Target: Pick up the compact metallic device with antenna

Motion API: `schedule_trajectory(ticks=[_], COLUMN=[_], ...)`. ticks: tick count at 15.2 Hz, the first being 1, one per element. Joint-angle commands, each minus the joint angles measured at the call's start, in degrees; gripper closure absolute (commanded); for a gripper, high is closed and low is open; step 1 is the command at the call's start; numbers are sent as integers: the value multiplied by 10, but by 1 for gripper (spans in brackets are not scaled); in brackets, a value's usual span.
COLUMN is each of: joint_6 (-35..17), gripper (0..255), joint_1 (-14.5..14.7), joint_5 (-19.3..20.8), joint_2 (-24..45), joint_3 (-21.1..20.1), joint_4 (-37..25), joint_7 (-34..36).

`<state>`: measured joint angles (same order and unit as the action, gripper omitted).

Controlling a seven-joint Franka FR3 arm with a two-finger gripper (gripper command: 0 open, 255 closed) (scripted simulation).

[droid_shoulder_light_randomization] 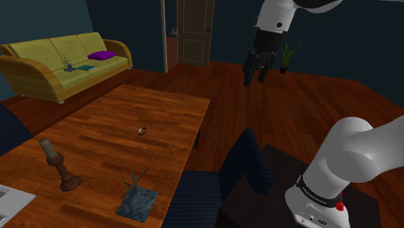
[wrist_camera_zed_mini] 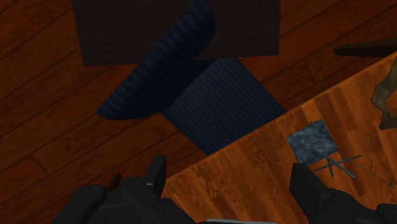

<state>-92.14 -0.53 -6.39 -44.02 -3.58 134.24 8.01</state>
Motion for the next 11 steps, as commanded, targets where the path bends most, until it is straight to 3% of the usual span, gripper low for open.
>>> schedule_trajectory(ticks=[1, 11], joint_6=[0, -143], gripper=[0, 0], joint_1=[0, 28], joint_5=[0, -14], joint_2=[0, 167], joint_3=[0, -74], joint_4=[0, -10], joint_7=[0, 25])
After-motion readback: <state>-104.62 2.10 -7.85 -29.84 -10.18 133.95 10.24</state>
